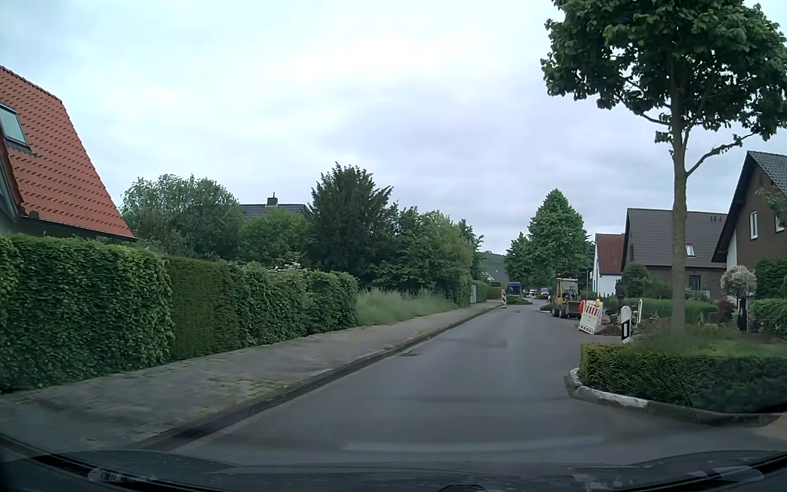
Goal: Follow the waypoints while adhering to traffic rules and regulations
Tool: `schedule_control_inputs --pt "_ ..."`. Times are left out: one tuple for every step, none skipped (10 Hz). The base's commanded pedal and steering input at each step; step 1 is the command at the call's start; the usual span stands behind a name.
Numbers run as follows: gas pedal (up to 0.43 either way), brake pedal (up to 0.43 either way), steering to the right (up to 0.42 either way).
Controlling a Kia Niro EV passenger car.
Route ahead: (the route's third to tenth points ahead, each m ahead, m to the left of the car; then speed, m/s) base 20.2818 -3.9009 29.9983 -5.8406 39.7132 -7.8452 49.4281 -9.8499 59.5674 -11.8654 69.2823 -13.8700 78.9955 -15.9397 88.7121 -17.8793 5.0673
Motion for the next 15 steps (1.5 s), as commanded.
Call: schedule_control_inputs --pt "0.209 0.000 0.037" --pt "0.197 0.000 0.038" --pt "0.189 0.000 0.040" --pt "0.189 0.000 0.043" --pt "0.169 0.000 0.048" --pt "0.157 0.000 0.052" --pt "0.157 0.000 0.053" --pt "0.157 0.000 0.053" --pt "0.157 0.000 0.056" --pt "0.157 0.000 0.060" --pt "0.157 0.000 0.066" --pt "0.157 0.000 0.070" --pt "0.157 0.000 0.073" --pt "0.157 0.000 0.078" --pt "0.157 0.000 0.082"
